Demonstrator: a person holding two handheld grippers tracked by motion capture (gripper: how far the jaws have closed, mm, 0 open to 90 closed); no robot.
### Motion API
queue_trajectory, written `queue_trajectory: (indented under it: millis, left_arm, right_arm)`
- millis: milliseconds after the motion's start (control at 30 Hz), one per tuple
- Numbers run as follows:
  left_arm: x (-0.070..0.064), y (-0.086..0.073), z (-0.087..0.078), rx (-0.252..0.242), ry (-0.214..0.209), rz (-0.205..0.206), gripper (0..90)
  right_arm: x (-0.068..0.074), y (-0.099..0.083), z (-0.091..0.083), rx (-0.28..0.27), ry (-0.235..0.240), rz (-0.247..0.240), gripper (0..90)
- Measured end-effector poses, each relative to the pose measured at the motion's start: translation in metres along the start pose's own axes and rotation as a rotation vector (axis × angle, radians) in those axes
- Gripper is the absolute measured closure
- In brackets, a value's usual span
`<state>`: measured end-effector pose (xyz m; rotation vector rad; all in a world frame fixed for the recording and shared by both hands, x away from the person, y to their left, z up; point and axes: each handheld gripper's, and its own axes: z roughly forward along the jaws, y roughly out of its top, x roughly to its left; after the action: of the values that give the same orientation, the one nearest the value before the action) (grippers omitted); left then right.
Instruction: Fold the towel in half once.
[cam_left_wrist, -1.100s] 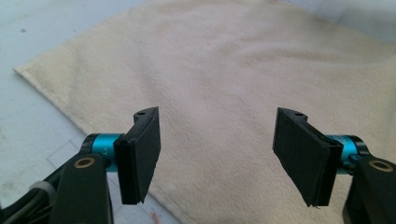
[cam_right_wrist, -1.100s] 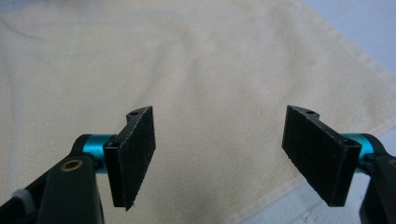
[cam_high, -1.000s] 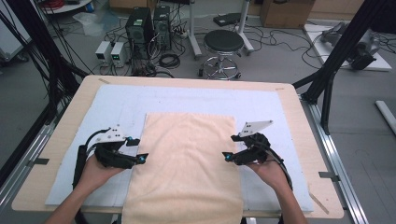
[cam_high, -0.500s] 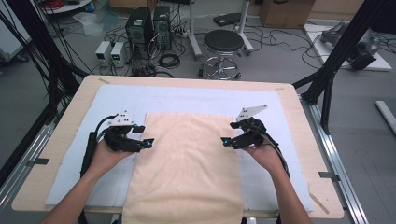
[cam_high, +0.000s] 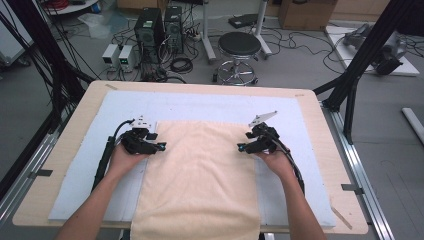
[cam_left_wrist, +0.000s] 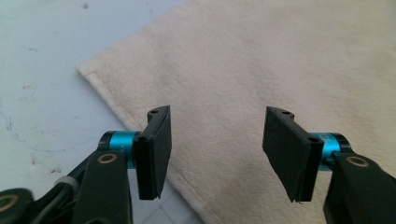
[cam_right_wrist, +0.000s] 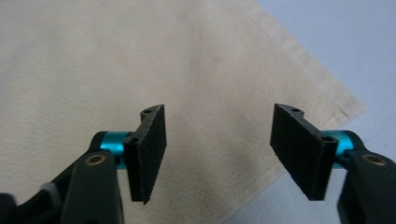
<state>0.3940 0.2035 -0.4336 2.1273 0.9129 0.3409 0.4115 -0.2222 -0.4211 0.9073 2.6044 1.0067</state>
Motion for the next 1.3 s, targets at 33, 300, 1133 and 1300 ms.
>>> queue_trajectory:
  millis: [33,300,1133,1300]
  left_arm:
    - [0.001,-0.001,0.004,0.013,0.004,-0.006,45.2]
    - [-0.001,-0.002,0.009,-0.007,0.045,-0.003,68.6]
    - [-0.011,0.015,-0.058,-0.185,-0.059,-0.004,85.2]
    - [-0.029,0.013,-0.084,-0.217,-0.061,0.069,85.2]
  right_arm:
    - [-0.002,-0.001,0.003,0.005,-0.003,0.003,40.6]
    - [-0.009,-0.005,0.011,0.008,0.021,0.065,70.7]
    - [0.021,0.01,-0.058,-0.125,0.128,-0.029,84.3]
    - [0.037,0.01,-0.082,-0.169,0.14,-0.072,84.3]
